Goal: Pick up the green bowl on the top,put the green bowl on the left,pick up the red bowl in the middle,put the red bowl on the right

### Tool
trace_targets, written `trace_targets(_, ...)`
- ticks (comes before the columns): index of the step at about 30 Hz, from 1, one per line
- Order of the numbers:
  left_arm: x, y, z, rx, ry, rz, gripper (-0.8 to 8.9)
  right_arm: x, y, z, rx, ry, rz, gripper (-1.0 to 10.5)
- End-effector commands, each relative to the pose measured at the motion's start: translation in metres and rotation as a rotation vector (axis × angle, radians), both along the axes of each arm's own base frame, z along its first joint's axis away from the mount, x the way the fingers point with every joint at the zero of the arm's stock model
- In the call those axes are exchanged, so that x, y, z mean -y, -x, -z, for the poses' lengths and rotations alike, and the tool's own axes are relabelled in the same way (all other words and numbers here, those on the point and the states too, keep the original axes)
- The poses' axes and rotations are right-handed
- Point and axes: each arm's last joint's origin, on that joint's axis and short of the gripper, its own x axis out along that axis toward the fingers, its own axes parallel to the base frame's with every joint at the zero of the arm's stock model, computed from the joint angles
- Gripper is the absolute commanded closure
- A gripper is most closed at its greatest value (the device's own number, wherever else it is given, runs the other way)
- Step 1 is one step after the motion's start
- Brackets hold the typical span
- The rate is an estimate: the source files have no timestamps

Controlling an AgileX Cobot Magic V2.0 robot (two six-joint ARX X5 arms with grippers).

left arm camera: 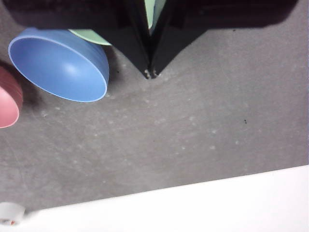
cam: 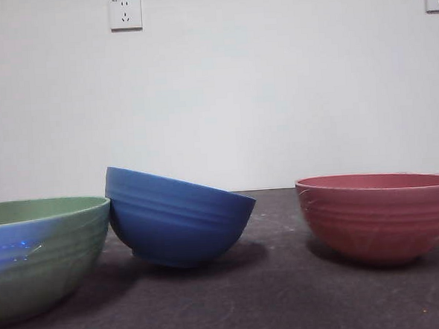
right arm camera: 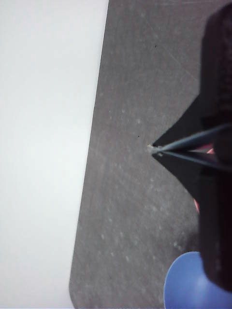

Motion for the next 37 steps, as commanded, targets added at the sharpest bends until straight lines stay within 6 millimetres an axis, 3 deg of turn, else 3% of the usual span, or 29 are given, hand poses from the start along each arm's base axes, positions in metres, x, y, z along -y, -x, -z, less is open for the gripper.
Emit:
trace_targets(1, -0.001, 0.001, 0.004, -0.006, -0.001, 0.0, 8.17, 0.001, 0.001, -0.002, 0.015, -0.052, 0.035, 9.4)
trace_targets(18, 0.0, 0.002, 0.01, -0.068, -0.024, 0.003, 8.17, 0.002, 0.0, 0.001, -0.012, -0.04, 0.058, 9.4)
trace_targets(26, -0.022, 0.041, 0.007, 0.165, -0.044, -0.113, 8.17, 0.002, 0.0, 0.002, -0.014, -0.039, 0.059, 9.4)
trace_targets(30, -0.028, 0.04, 0.027, 0.245, -0.037, -0.226, 8.17, 0.002, 0.0, 0.002, -0.015, -0.039, 0.057, 9.4)
trace_targets(37, -0.035, 0.016, 0.09, 0.225, -0.02, -0.347, 8.17, 0.002, 0.0, 0.002, -0.015, -0.039, 0.058, 9.4)
